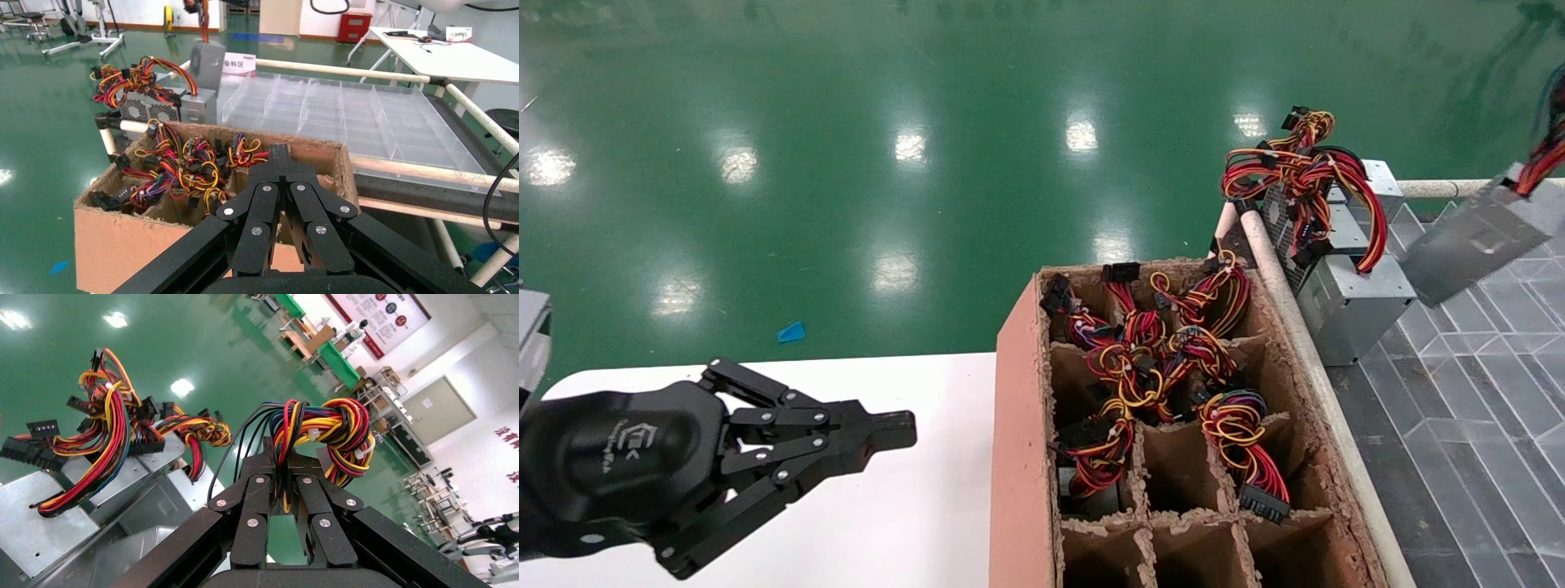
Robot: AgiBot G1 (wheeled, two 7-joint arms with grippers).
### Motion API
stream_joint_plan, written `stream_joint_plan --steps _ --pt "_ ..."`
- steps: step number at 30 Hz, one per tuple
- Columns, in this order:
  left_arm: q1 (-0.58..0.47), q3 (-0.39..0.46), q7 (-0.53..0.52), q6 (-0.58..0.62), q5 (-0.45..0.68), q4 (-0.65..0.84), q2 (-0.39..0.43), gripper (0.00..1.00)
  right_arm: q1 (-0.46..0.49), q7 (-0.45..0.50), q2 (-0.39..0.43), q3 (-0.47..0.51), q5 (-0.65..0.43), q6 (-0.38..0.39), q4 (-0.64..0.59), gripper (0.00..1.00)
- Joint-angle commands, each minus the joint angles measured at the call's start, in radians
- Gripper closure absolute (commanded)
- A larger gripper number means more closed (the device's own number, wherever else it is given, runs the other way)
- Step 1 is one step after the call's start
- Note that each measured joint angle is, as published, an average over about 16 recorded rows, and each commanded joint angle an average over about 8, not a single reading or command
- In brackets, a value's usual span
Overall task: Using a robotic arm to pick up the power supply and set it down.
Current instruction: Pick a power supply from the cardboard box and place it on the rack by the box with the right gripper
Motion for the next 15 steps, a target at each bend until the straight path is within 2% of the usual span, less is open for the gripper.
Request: stream_joint_plan --steps 1,7,15 --pt "0.000 0.000 0.000 0.000 0.000 0.000 0.000 1.00 0.018 -0.026 -0.019 -0.007 -0.009 -0.003 -0.039 1.00" --pt "0.000 0.000 0.000 0.000 0.000 0.000 0.000 1.00 0.097 -0.104 -0.066 -0.037 -0.054 -0.018 -0.152 1.00" --pt "0.000 0.000 0.000 0.000 0.000 0.000 0.000 1.00 0.193 -0.182 -0.091 -0.074 -0.111 -0.052 -0.267 1.00"
